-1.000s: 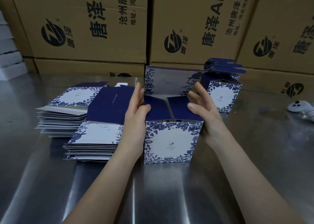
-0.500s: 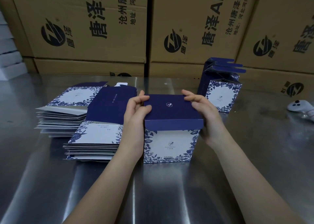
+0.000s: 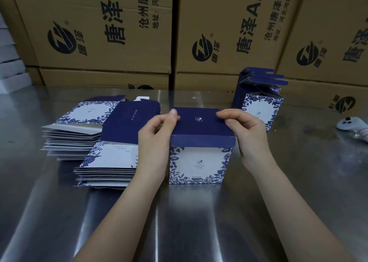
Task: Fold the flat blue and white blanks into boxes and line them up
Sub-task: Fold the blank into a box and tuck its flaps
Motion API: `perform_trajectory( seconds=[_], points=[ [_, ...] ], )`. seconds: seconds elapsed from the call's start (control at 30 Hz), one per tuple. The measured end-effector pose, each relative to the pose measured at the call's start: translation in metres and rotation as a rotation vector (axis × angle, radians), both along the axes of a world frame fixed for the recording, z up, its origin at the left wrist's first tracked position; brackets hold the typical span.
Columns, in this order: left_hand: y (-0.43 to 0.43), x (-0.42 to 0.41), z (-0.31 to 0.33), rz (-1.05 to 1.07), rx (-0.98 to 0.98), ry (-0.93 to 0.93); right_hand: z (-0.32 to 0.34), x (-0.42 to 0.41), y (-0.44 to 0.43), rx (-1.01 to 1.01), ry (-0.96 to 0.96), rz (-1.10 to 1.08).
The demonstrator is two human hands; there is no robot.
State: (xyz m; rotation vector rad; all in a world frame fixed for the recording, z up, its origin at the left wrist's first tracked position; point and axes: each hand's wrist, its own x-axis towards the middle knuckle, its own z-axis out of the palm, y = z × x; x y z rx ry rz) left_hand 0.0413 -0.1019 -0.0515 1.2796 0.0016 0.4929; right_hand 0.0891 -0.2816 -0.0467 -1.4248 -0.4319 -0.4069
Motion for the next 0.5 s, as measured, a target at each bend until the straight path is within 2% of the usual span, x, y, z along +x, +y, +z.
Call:
perform_trajectory(
  seconds=[0.27, 0.5],
  points=[
    [-0.0021, 0.002, -0.0063, -0.028, 0.239, -0.038, 0.0001, -0.0023, -0.0028, -0.204, 0.006, 0.172],
    [-0.005, -0.0034, -0.0058, 0.136, 0.539, -0.223, -0.0025, -0.0037, 0.0009, -0.141, 0.028, 0.181]
  ],
)
